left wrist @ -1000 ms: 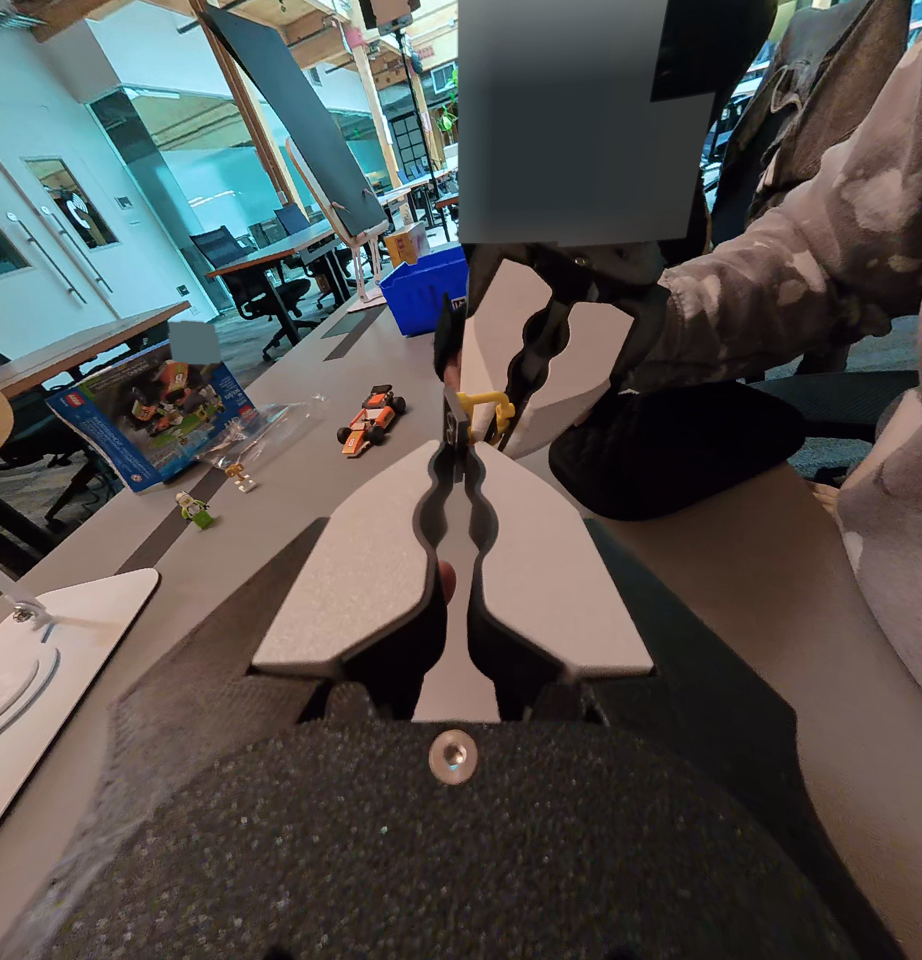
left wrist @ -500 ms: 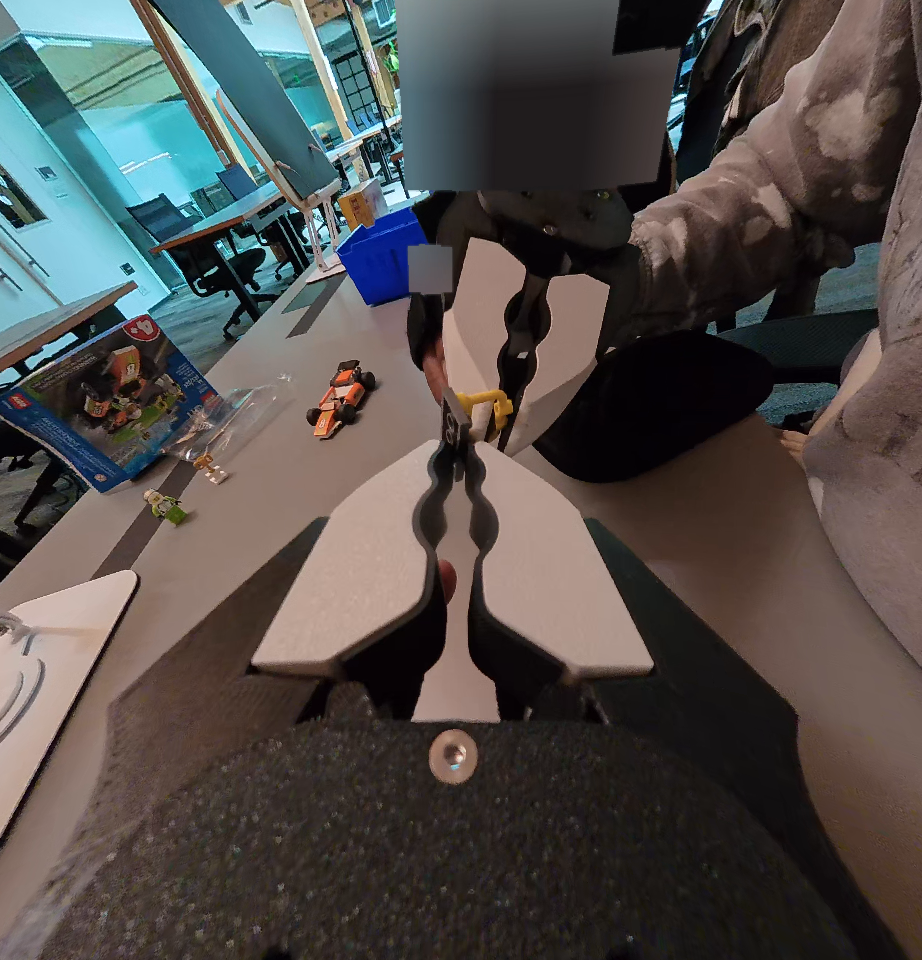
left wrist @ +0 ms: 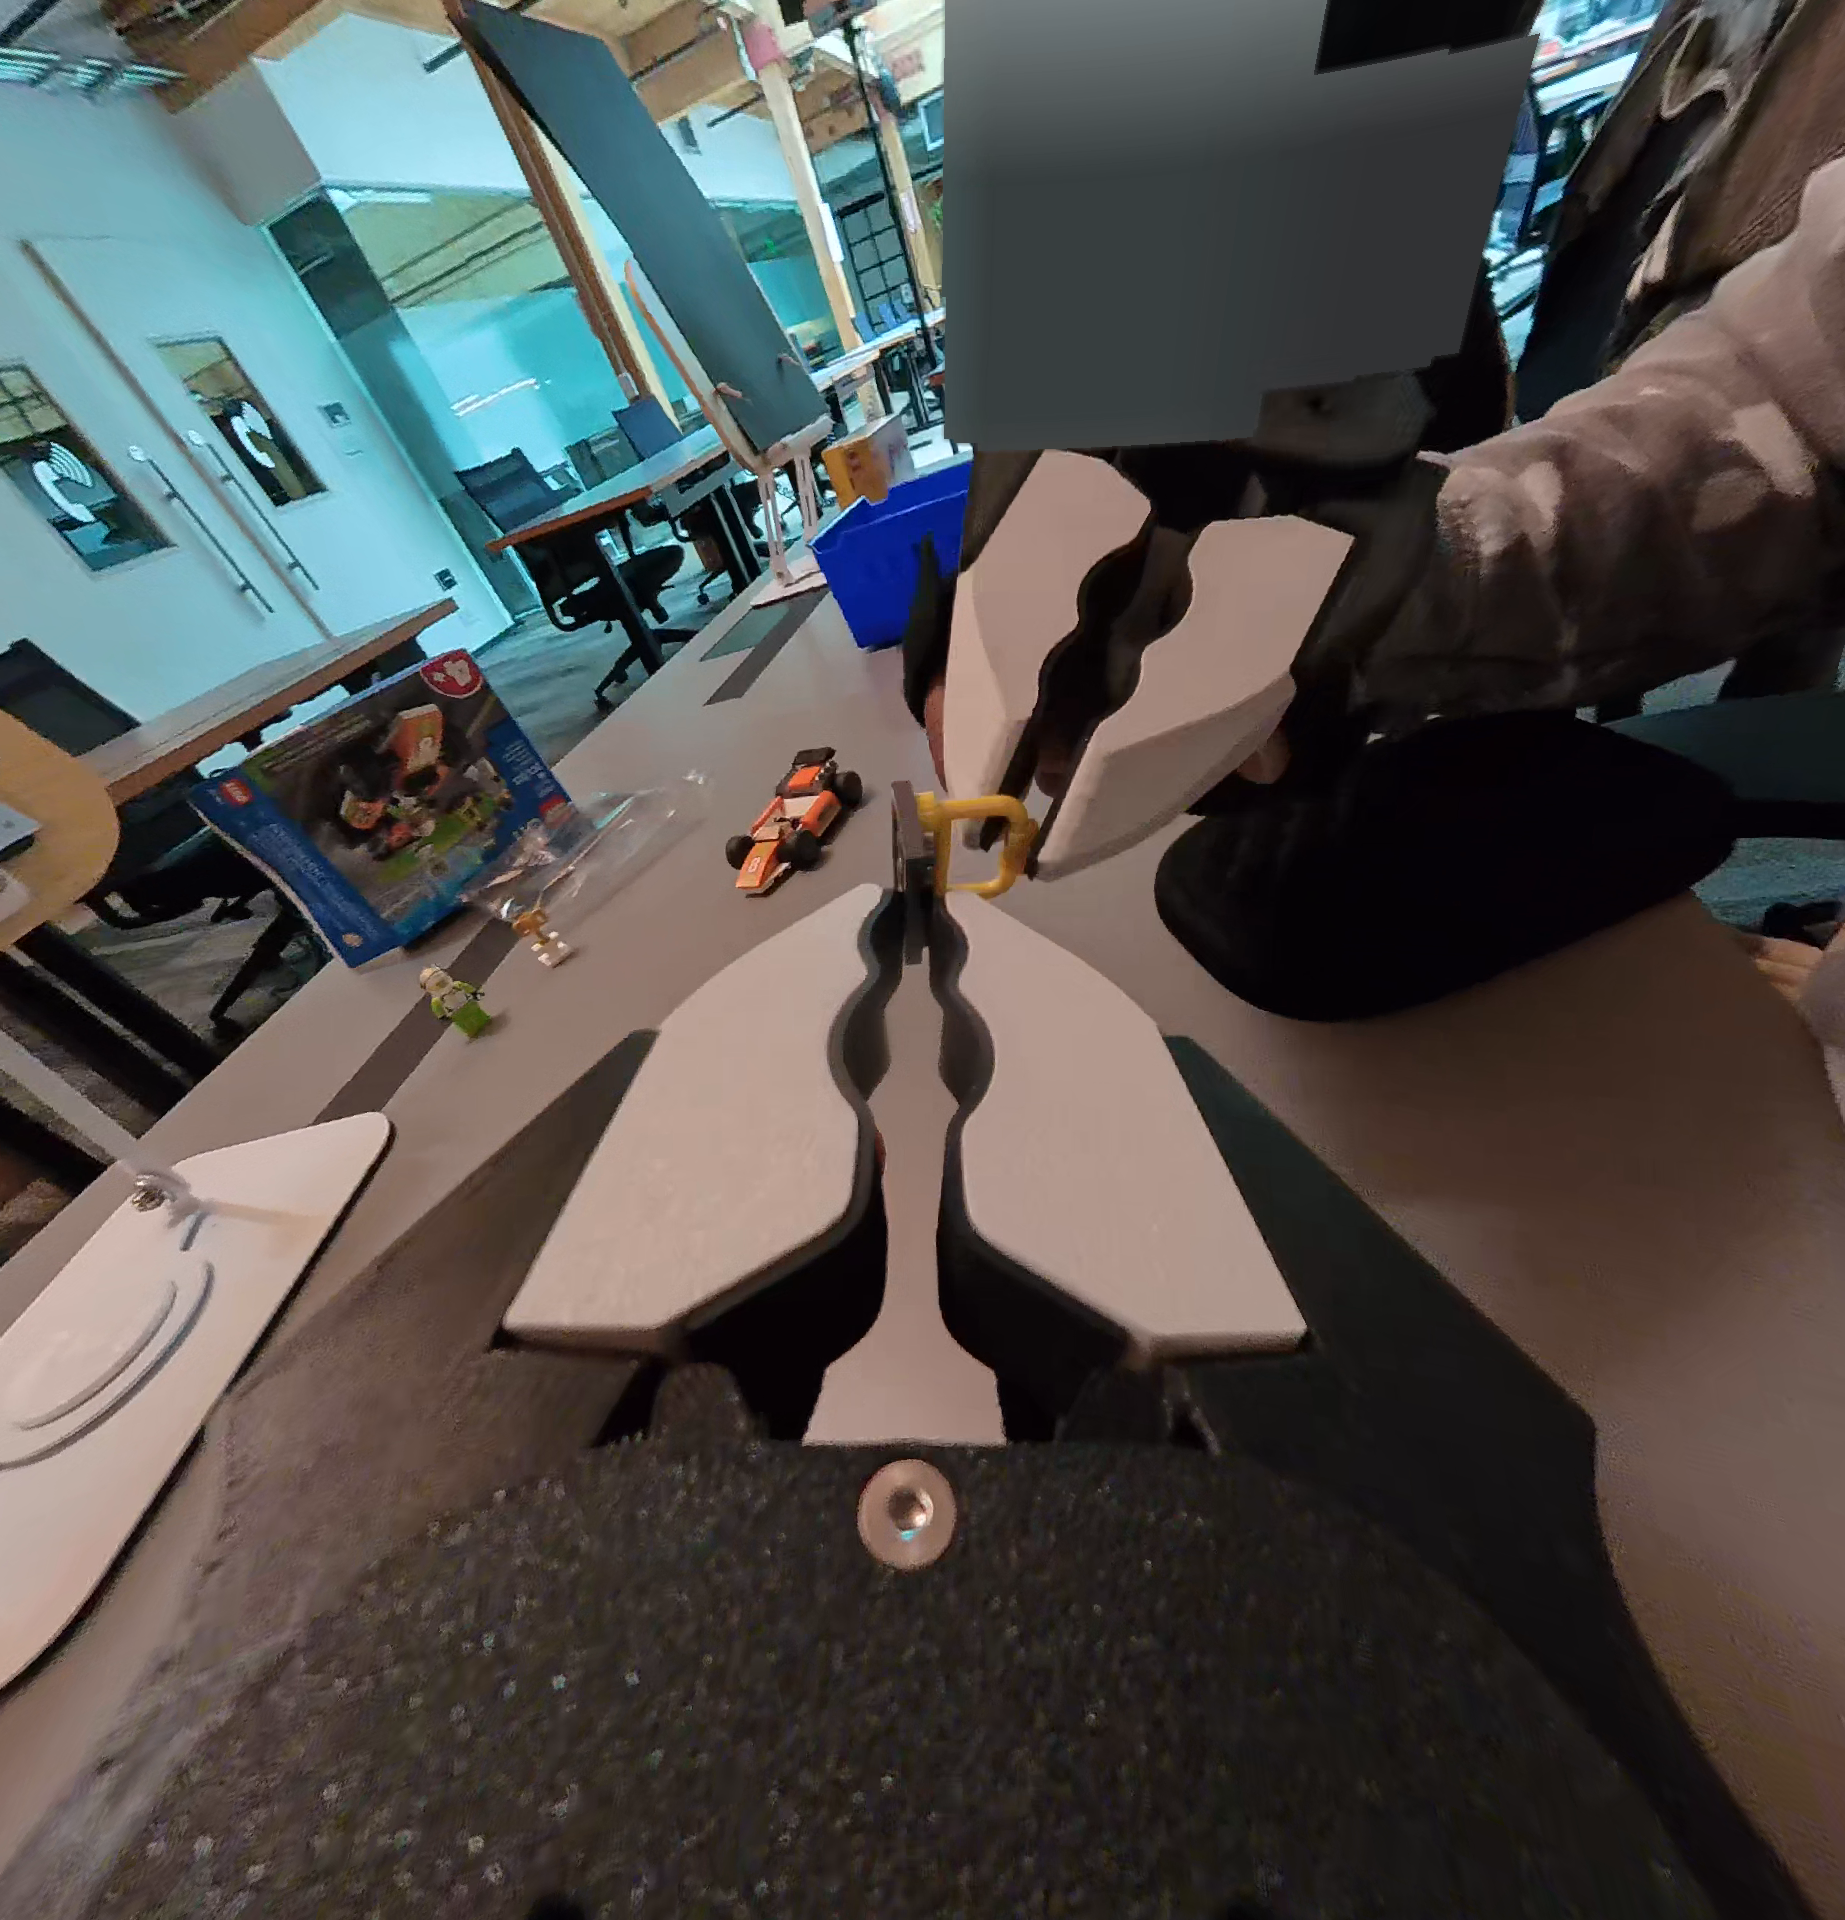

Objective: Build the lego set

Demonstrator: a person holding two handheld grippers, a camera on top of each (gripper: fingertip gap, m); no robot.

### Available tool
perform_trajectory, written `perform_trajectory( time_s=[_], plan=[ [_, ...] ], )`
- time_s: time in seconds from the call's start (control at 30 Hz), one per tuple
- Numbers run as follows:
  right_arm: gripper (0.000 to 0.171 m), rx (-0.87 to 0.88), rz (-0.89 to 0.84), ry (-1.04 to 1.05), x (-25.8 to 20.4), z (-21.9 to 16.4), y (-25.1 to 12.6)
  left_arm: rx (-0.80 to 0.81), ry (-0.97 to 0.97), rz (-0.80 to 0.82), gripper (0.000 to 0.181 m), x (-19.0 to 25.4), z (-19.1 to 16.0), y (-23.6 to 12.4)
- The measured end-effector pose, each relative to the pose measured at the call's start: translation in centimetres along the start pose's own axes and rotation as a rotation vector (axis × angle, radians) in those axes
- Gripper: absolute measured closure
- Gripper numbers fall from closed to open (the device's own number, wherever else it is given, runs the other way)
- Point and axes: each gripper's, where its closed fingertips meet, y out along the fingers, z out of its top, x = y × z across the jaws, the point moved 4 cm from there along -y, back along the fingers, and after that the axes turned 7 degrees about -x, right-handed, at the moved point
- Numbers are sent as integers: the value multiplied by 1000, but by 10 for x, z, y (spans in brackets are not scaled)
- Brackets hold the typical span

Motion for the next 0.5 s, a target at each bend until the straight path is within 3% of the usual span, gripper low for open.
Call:
perform_trajectory(
  time_s=[0.33,0.5],
  plan=[
    [166,-16,31,57,-1,-2,3,-49,52,17,176,2,-3,-1],
    [165,-31,-16,96,6,-5,4,-14,-101,5,176,-4,-6,4]
  ],
)
